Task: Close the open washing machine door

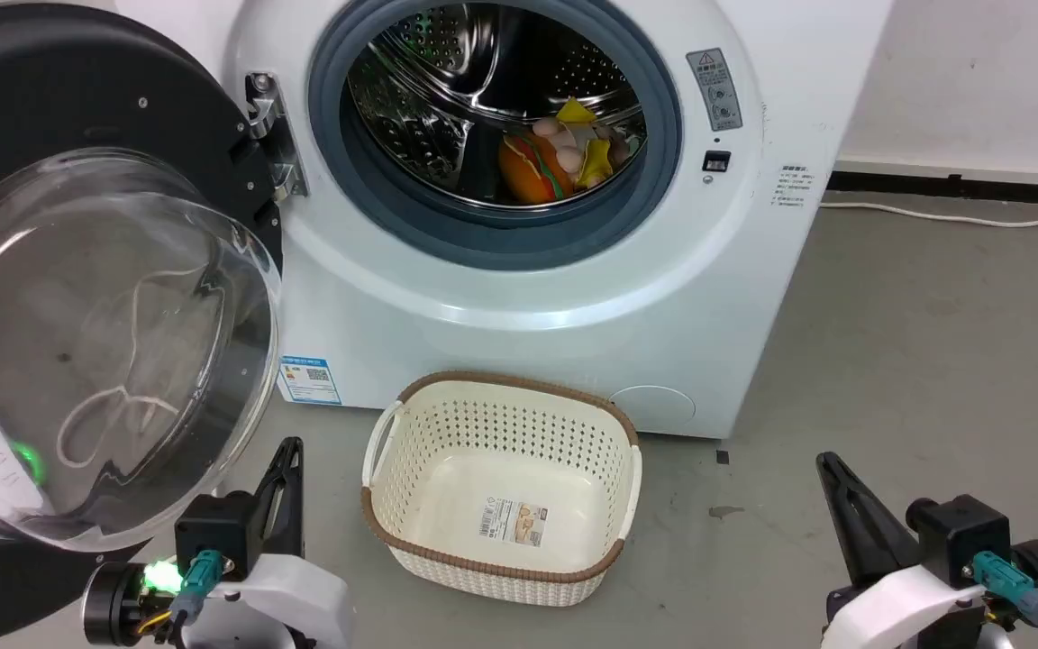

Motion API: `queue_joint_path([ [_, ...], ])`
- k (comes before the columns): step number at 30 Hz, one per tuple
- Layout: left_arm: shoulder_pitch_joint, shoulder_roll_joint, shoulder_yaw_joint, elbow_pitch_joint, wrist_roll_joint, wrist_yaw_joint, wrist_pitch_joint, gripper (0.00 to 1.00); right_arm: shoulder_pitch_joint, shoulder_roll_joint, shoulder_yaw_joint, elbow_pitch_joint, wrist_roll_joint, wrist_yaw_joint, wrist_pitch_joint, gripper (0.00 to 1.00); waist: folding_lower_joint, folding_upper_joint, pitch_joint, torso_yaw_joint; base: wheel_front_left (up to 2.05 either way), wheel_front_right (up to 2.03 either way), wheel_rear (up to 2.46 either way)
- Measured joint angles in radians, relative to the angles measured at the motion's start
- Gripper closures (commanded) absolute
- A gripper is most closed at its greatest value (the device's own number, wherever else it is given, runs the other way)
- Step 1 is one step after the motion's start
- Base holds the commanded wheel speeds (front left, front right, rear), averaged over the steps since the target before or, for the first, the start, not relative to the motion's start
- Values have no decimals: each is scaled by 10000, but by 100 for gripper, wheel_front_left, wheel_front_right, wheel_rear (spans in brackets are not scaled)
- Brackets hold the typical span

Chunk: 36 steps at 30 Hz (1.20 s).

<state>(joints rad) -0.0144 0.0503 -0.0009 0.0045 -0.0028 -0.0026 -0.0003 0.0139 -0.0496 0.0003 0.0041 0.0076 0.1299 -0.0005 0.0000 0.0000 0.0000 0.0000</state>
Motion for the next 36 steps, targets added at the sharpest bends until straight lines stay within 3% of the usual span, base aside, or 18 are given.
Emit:
queue_joint_path([
  [30, 1, 0, -2, 0, 0, 0, 0, 100, -1, 0, -2, 0, 0, 0, 0, 100, -1, 0, 0, 0, 0, 0, 0],
  [31, 1, 0, 2, 0, 0, 0, 0, 0, 0, 0, 2, 0, 0, 0, 0, 0, 0, 0, 0, 0, 0, 0, 0],
  [36, -4, 0, -12, 8, 0, -2, 0, 0, 6, 0, 0, 6, 6, 0, -2, 0, 0, 0, 1, 0, 0, 0, 0],
])
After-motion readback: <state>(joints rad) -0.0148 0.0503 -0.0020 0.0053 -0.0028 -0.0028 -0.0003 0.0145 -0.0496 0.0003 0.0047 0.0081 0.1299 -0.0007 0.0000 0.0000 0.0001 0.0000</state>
